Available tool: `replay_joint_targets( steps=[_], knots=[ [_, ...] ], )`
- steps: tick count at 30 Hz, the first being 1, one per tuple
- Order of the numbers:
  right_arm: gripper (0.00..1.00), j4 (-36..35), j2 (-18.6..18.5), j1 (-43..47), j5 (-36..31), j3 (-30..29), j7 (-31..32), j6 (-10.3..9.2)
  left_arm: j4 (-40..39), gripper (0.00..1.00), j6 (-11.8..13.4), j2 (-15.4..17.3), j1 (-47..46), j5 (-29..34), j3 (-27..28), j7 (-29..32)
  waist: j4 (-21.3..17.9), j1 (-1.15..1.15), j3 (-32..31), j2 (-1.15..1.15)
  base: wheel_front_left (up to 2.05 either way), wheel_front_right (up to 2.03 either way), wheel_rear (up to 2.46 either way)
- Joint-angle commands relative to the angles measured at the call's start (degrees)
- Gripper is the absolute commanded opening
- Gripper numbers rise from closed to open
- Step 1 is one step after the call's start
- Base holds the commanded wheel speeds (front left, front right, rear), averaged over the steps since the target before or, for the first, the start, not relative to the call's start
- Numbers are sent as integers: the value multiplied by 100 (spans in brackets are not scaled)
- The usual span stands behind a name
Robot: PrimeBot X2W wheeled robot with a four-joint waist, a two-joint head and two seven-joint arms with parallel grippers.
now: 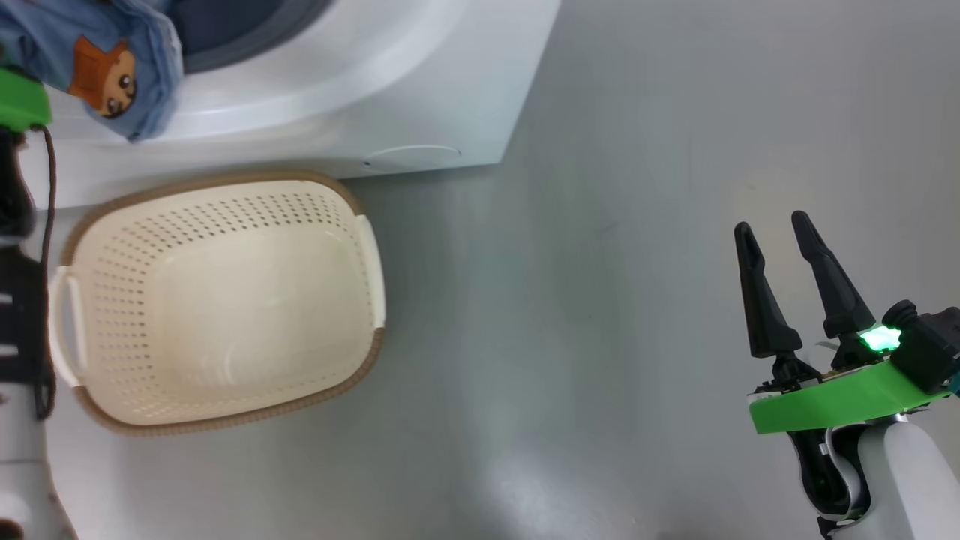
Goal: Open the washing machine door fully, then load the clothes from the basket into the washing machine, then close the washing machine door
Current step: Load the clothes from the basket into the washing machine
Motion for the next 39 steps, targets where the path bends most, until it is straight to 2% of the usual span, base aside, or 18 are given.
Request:
replay_joint_targets(
  steps=[1, 13, 19, 22, 28, 30, 31, 32, 33, 39],
  knots=[
    [100, -124, 4, -4, 31, 132, -27, 57, 53, 0, -9, 303, -192, 132, 22, -29, -190, 0, 197, 0, 0, 0, 0],
    [100, -131, 106, -178, 57, 289, -27, 57, 1782, 0, -9, 571, -1505, 482, -502, -29, -484, 0, 511, 0, 0, 0, 0],
    [100, -119, 163, -226, 72, 379, -27, 57, 2247, 0, -9, 686, -2053, 568, -684, -29, -622, 0, 611, 0, 0, 0, 0],
    [100, -121, 189, -255, 82, 427, -27, 57, 2090, 0, -4, 755, -2347, 651, -674, -29, -687, 0, 676, 0, 0, 0, 0],
    [100, -166, 225, -359, 97, 445, -27, 57, 773, 0, 40, 750, -2522, 842, -293, -29, -755, 0, 859, 0, 0, 0, 0],
    [100, -178, 232, -377, 96, 435, -27, 57, 597, 2, 59, 698, -2361, 901, -137, -29, -756, 0, 886, 0, 0, 0, 0],
    [100, -177, 233, -377, 96, 432, -27, 57, 717, 85, 61, 672, -2257, 933, -109, -29, -748, 0, 889, 0, 0, 0, 0],
    [100, -175, 234, -377, 94, 434, -27, 57, 844, 100, 59, 670, -2188, 1009, -139, -29, -741, 0, 895, 0, 0, 0, 0],
    [100, -173, 237, -384, 93, 443, -27, 57, 1064, 100, 74, 647, -2111, 1040, -83, -29, -729, 0, 906, 0, 0, 0, 0],
    [100, -183, 214, -415, 92, 445, -27, 57, 1213, 100, 86, 608, -1967, 1015, 217, -29, -678, 0, 919, 0, 0, 0, 0]
  ],
)
